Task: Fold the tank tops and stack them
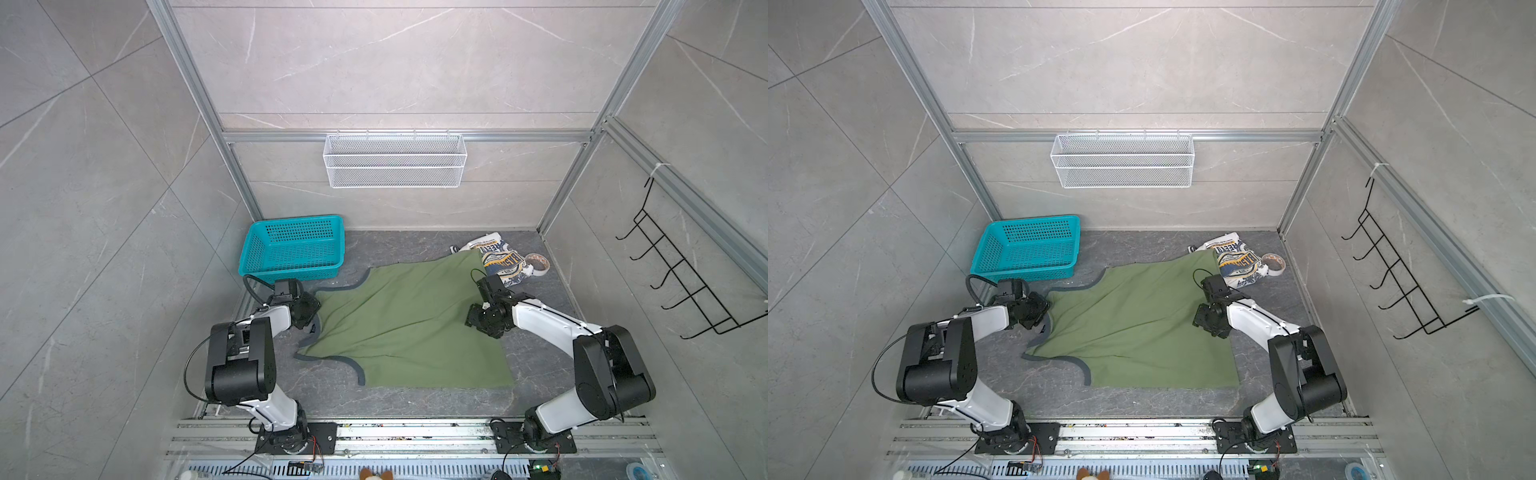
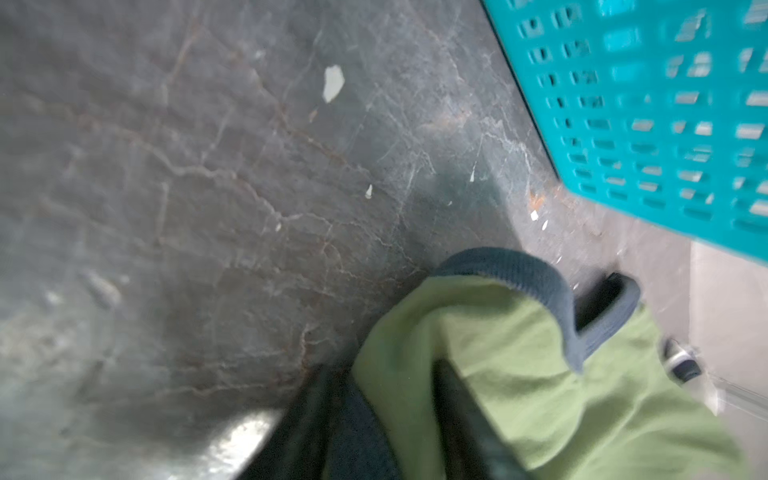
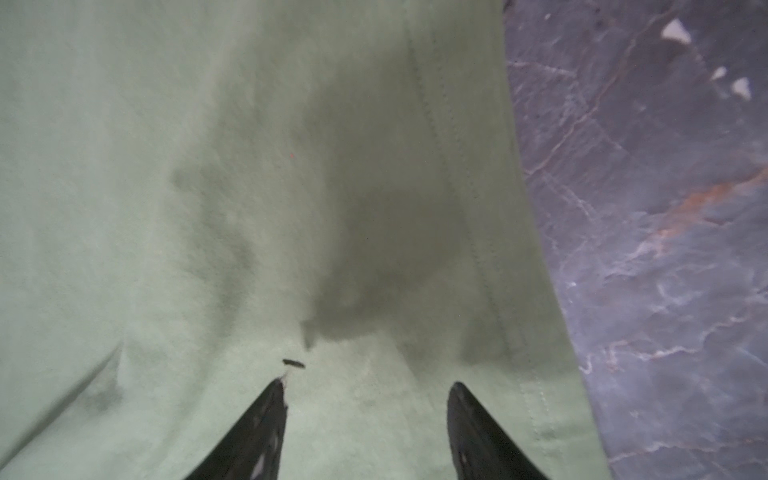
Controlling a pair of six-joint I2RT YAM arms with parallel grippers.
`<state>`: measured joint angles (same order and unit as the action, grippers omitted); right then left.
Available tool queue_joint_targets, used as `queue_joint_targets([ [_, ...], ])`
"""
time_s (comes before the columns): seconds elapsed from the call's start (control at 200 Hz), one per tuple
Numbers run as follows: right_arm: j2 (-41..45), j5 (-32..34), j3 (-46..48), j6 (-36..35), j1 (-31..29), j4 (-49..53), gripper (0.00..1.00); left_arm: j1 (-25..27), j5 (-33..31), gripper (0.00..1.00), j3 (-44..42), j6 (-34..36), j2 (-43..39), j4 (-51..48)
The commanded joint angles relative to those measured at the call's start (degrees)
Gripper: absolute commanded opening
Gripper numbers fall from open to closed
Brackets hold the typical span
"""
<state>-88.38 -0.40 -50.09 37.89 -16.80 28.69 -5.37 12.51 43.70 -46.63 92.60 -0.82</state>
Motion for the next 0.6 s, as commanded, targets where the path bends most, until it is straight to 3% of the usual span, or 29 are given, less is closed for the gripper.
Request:
queue_joint_targets([
  [0.0, 0.50, 0.10, 0.43, -0.14, -0.06, 0.19, 0.63, 0.50, -1.68, 0.30, 2.44, 0.91, -2.10, 0.11],
  [0.175, 0.01, 1.94, -0.09, -0.28, -0.02, 0.86, 0.63, 1.50, -9.78, 0.08, 4.67, 5.48, -5.25, -4.99],
  [0.309, -1.33, 2.86, -0.89, 0.15, 0.54, 2.33, 0.64, 7.50, -29.24, 0.07, 6.85, 11.22, -10.89, -12.33],
  [0.369, -1.66, 2.71, -0.85, 0.26, 0.71, 2.04, 0.63, 8.20, -33.66, 0.08, 7.10, 12.01, -12.07, -13.83],
  [0.409, -1.73, 2.15, -0.82, 0.26, 0.78, 1.78, 0.63, 7.73, -34.32, 0.12, 7.26, 12.61, -11.80, -14.13],
  [0.519, -1.33, 0.94, -0.76, -0.05, 0.68, 1.07, 0.63, 6.80, -34.03, 0.44, 8.49, 12.88, -8.73, -15.81],
  [0.594, -0.55, 1.14, -1.04, -0.44, 0.71, 1.49, 0.63, 6.19, -33.98, 0.54, 9.20, 12.05, -7.06, -16.92],
])
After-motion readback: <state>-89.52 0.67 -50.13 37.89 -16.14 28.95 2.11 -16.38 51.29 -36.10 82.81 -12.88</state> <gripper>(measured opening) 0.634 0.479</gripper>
